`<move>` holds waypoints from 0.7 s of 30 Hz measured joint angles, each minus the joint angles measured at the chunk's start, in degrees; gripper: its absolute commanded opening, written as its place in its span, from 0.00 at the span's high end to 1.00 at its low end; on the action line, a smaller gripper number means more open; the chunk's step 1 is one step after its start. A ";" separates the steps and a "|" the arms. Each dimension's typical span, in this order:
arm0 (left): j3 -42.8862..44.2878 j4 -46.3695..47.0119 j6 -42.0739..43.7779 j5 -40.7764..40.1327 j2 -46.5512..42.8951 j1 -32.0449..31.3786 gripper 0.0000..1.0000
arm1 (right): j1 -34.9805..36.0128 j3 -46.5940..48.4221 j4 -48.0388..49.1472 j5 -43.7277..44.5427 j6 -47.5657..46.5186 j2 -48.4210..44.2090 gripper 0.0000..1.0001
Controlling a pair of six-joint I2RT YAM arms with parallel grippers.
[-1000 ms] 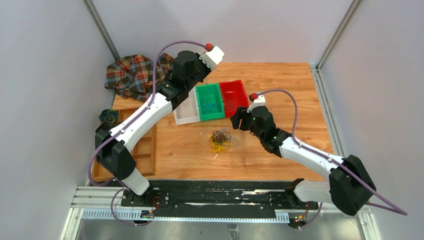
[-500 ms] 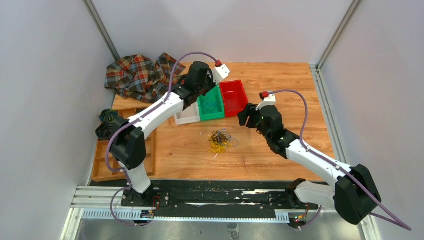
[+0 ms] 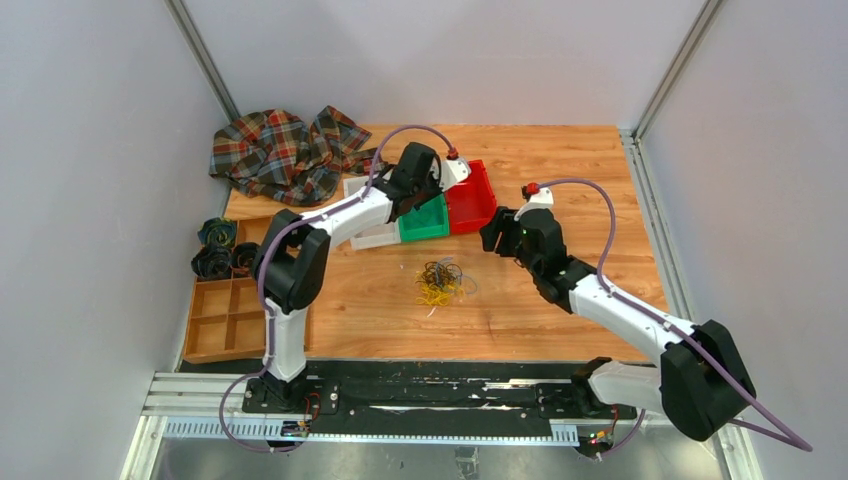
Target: Untangle the cables
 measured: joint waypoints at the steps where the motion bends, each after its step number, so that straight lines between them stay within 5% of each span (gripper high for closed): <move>1: 0.00 0.24 -0.09 0.44 0.81 0.00 1.00 | -0.13 -0.04 -0.07 -0.09 -0.02 0.00 0.43; 10: 0.87 2.71 -0.74 1.75 7.48 0.00 0.96 | -1.38 -1.03 -0.13 -0.61 -0.02 0.07 0.43; 12: 1.27 2.95 -1.05 1.73 8.48 0.00 0.67 | -1.49 -1.14 -0.17 -0.83 -0.04 0.13 0.43; 15: 1.86 1.97 -1.81 2.34 8.66 0.09 0.38 | -1.62 -1.14 -0.13 -1.79 -0.17 0.15 0.43; 21: 6.60 -5.57 -2.01 7.48 6.69 1.18 0.07 | -1.64 -1.92 -0.04 -4.83 -0.31 -0.28 0.43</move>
